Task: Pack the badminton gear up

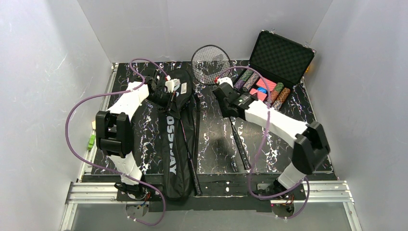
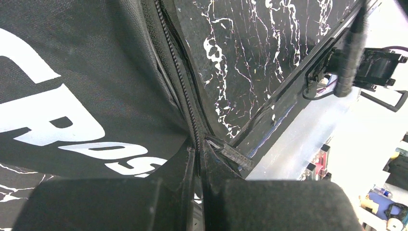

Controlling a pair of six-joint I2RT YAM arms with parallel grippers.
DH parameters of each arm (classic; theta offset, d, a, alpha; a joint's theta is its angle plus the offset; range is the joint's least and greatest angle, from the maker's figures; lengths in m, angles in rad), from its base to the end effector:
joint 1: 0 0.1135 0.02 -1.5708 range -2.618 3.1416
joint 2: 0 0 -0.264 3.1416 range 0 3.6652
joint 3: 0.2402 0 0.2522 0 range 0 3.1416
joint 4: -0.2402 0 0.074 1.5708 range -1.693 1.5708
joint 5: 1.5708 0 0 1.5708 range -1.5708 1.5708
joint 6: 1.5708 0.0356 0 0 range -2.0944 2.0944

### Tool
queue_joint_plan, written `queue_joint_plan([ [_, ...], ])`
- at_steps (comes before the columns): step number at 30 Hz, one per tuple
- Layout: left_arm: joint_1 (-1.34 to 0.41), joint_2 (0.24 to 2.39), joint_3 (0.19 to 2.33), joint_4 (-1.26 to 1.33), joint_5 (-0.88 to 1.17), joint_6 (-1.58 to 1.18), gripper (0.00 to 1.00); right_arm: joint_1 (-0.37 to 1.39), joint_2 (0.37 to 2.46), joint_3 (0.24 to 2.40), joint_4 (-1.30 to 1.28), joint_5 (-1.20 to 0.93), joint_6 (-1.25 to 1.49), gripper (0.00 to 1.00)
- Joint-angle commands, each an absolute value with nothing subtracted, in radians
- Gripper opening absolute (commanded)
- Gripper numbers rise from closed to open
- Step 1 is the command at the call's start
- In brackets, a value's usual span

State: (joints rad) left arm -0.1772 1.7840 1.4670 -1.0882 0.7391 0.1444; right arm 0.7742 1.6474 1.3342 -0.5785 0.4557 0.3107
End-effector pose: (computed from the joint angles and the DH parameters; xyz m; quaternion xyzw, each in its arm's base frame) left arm 0.3342 -0.0842 0.2532 0.1783 0.9125 -0.3612 0.0712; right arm 0.2671 0.2393 0.2759 -0.1377 0.9113 -0.0149 0.3878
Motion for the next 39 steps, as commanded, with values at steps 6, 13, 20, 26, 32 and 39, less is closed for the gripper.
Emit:
queue_joint_plan([
  [6,-0.174,1.761,1.495,-1.055,0.724,0.129,0.0,0.92,1.3,1.268,-0.985,0.595,0.487,0.01],
  [13,-0.175,1.782,1.524,-1.047,0.706,0.125,0.0,1.326,1.224,1.223,-1.329,0.57,0.845,0.01],
  [20,-0.175,1.799,1.547,-1.059,0.693,0.133,0.0,1.616,1.381,1.305,-1.509,0.55,1.058,0.01],
  [26,-0.176,1.8,1.545,-1.067,0.694,0.14,0.0,1.645,1.442,1.337,-1.425,0.543,0.964,0.01],
  [32,-0.176,1.807,1.508,-1.071,0.692,0.176,0.0,1.631,1.512,1.387,-1.286,0.552,0.827,0.01],
  [39,-0.18,1.807,1.498,-1.093,0.698,0.209,0.0,1.501,1.473,1.293,-0.977,0.506,0.664,0.01],
])
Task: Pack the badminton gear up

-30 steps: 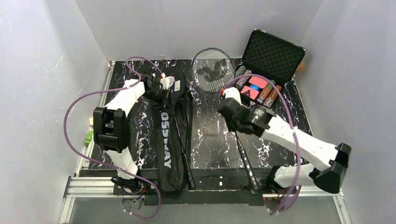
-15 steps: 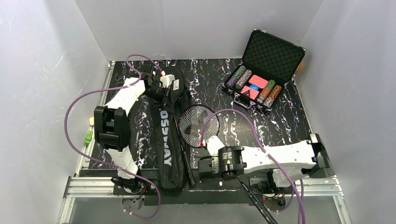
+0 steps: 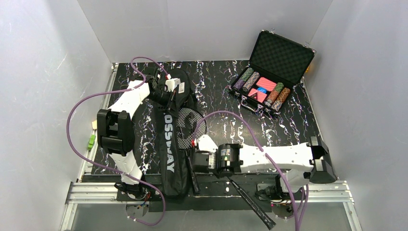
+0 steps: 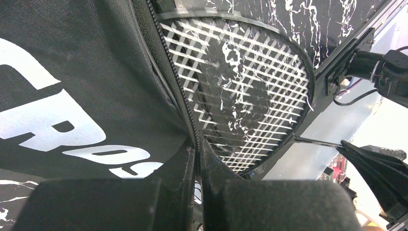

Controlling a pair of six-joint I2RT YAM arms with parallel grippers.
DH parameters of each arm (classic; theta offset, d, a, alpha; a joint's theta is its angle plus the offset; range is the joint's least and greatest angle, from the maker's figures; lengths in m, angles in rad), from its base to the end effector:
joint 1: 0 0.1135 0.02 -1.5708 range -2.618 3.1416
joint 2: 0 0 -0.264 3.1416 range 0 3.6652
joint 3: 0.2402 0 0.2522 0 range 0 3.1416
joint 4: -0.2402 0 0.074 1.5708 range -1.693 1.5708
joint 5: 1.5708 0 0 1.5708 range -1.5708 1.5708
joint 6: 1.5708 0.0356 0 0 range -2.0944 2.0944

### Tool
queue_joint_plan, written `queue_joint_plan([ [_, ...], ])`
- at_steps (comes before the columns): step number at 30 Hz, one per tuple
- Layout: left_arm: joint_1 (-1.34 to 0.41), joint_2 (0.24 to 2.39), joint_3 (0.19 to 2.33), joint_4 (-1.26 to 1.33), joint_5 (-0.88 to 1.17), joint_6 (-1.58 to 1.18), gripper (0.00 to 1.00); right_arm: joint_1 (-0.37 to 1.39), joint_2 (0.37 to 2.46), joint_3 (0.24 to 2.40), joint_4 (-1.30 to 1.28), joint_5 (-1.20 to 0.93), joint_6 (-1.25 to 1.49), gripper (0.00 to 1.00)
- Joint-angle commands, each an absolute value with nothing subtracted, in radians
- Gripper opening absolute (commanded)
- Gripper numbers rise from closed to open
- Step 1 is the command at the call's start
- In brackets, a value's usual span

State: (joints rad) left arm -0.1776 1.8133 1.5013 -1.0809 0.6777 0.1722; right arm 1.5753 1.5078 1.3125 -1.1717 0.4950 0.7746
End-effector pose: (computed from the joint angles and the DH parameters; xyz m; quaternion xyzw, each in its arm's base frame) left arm 0.3435 -0.0843 0.2516 0.1925 0.9199 -0.3313 0.0829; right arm 0.0157 0.2767 0.2851 -0.3529 0.8979 -0.0030 0.2629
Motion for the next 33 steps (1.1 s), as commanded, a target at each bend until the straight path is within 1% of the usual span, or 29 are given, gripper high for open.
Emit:
queue_joint_plan([
  [1,-0.181,1.806,1.499,-1.096,0.701,0.213,0.0,1.488,1.482,1.296,-0.949,0.511,0.633,0.01],
  [5,-0.187,1.808,1.5,-1.102,0.715,0.218,0.0,1.446,1.552,1.328,-0.836,0.495,0.546,0.01],
  [10,-0.201,1.813,1.5,-1.111,0.716,0.244,0.0,1.387,1.614,1.283,-0.66,0.447,0.482,0.01],
  [20,-0.21,1.815,1.488,-1.114,0.721,0.264,0.0,1.285,1.789,1.416,-0.568,0.514,0.504,0.01],
  [24,-0.21,1.809,1.479,-1.114,0.723,0.272,0.0,1.237,1.864,1.512,-0.568,0.484,0.548,0.01],
  [29,-0.209,1.807,1.466,-1.116,0.727,0.279,0.0,1.215,1.926,1.564,-0.499,0.426,0.598,0.01],
  [33,-0.211,1.803,1.463,-1.094,0.767,0.235,0.0,1.196,1.916,1.438,-0.28,0.341,0.619,0.01],
])
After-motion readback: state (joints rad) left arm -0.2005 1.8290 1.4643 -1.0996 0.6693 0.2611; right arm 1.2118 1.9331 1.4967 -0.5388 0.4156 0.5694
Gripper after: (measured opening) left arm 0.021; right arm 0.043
